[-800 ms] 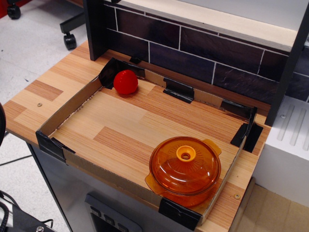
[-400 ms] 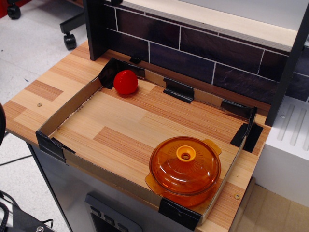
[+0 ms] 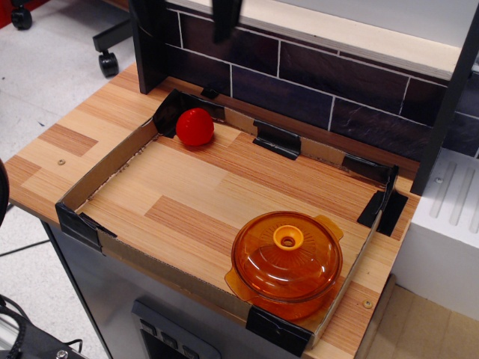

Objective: Take lid off pot

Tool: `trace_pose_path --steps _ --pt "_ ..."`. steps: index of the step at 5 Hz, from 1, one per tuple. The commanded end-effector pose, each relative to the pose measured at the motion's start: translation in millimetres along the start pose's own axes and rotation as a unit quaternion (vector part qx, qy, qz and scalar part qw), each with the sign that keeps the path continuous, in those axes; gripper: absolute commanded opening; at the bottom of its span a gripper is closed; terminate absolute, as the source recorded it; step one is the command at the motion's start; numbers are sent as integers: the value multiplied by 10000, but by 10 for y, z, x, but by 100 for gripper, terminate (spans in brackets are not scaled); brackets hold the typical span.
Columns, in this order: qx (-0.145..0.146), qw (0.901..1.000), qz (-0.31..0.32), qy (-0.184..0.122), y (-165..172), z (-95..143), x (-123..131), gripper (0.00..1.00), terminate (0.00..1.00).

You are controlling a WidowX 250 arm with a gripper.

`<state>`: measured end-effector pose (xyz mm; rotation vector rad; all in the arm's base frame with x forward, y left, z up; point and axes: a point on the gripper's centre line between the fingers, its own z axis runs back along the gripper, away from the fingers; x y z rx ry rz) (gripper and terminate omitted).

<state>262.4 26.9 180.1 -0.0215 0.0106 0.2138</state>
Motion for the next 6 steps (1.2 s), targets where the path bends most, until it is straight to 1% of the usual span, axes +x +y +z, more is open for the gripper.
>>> trace_pose_path --steps 1,2,3,4,5,6 --pt "-278 9986 -444 -96 -360 -133 -341 100 0" --pt "-382 9982 -459 53 -527 -265 -456 100 0" --pt "-471 9972 -573 12 -640 -393 -549 100 0" --pt "-418 9971 -629 68 -706 -518 -571 100 0" --pt "-310 9978 -590 35 -765 -648 -586 100 0" --pt "-270 9978 -597 -28 -821 -731 -606 100 0"
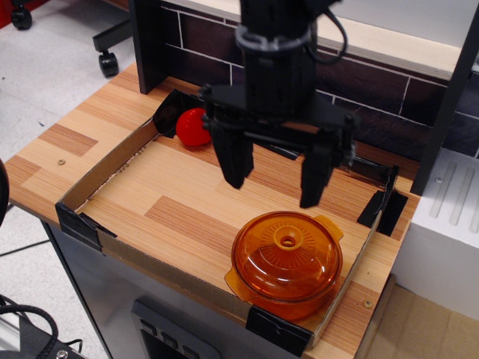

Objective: Take lid off pot

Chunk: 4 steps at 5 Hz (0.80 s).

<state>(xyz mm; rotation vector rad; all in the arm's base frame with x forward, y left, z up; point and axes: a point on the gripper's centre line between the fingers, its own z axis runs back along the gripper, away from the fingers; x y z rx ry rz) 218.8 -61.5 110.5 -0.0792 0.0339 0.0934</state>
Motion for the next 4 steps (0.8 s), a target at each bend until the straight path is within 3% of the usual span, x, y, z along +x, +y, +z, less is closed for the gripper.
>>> trace_pose_path --steps 1,4 --pt "75 9998 25 -165 -89 -99 46 100 0" --pt "264 9994 -2 -219 -88 -347 41 100 0"
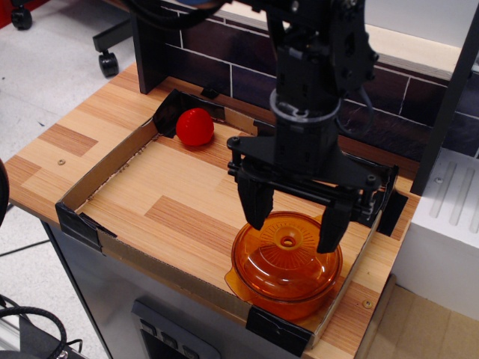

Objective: Take lid off pot

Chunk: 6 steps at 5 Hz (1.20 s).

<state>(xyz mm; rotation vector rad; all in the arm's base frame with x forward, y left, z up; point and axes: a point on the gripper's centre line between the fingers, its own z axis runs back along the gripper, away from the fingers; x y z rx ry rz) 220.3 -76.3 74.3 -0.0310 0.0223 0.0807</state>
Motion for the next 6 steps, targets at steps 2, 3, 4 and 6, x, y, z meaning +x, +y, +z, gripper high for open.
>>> trace_pose_path --steps 2,3,4,6 --pt "106 9998 93 -140 86 -50 81 100 0" --pt "123 9998 101 -115 92 -71 82 100 0" --pt "145 9998 45 -158 70 -88 53 100 0" --pt "170 9995 -20 -253 -23 -213 -170 0 0"
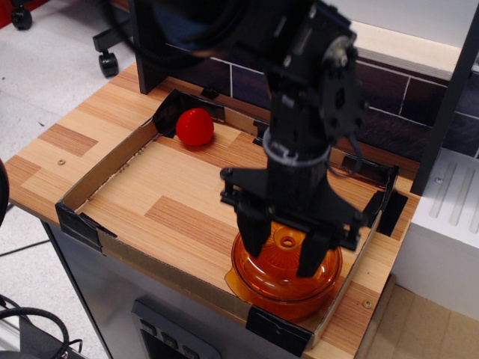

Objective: Take lid off pot

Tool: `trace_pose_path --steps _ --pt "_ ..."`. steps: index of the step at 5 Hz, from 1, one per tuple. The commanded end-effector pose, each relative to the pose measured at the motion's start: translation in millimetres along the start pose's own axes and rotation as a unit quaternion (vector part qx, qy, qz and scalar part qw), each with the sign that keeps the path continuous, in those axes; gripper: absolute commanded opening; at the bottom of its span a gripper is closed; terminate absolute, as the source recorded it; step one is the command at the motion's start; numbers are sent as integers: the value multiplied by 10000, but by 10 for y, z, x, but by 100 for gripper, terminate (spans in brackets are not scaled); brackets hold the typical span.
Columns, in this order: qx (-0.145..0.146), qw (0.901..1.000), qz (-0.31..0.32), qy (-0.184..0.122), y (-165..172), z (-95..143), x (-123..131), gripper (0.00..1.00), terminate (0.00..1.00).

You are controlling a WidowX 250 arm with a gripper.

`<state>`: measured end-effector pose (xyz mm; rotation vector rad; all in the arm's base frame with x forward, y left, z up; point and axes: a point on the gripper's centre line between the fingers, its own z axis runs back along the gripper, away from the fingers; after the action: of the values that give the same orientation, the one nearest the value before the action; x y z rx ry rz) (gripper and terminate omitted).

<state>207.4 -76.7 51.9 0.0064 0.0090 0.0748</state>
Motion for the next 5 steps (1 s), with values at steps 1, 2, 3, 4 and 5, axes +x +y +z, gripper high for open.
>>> trace_pose_path --steps 1,2,3,4,5 --pt "-38 9998 35 -191 -37 30 -47 0 0" --pt "-140 9996 168 -201 -16 116 0 0 0" --pt "-222 9992 246 -218 23 254 41 0 0" --pt "-379 9983 367 -235 95 464 71 0 0" --pt "-457 9976 461 -253 197 558 127 0 0"
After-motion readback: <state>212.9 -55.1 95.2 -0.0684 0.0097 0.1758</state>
